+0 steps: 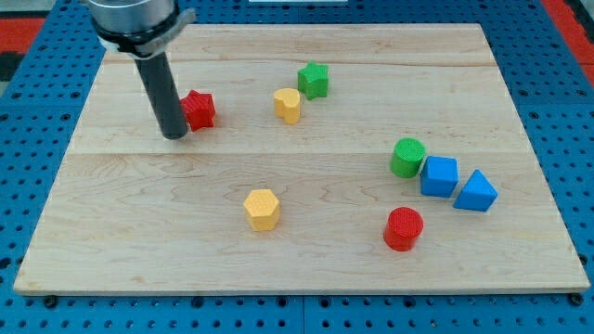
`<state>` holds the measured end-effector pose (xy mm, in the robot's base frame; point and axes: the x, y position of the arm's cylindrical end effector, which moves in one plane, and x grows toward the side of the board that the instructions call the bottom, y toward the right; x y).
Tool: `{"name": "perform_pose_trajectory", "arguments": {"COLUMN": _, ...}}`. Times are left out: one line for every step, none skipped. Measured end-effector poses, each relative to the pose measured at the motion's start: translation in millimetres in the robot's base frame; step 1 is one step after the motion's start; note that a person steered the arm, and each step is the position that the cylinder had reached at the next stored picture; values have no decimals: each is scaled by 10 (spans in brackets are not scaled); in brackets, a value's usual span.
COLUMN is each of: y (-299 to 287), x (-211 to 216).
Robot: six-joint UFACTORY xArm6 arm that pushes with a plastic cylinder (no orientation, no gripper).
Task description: Slide red star towards top center
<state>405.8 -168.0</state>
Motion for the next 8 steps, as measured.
{"name": "perform_pose_trajectory", "arguments": {"y": 59, "x": -296}}
{"name": "perform_pose_trajectory", "arguments": {"y": 290, "x": -650}}
{"name": "perform_pose_trajectory", "arguments": {"y": 192, "x": -753}}
{"name": "perform_pose_trajectory", "arguments": {"y": 102, "x": -433}}
{"name": "perform_pose_trajectory", "arguments": {"y": 290, "x": -129}}
{"name": "perform_pose_trajectory", "arguments": {"y": 462, "x": -288}}
{"name": "perform_pose_trajectory", "arguments": {"y": 511, "x": -548}}
{"name": "perform_pose_trajectory", "arguments": {"y": 831, "x": -726}}
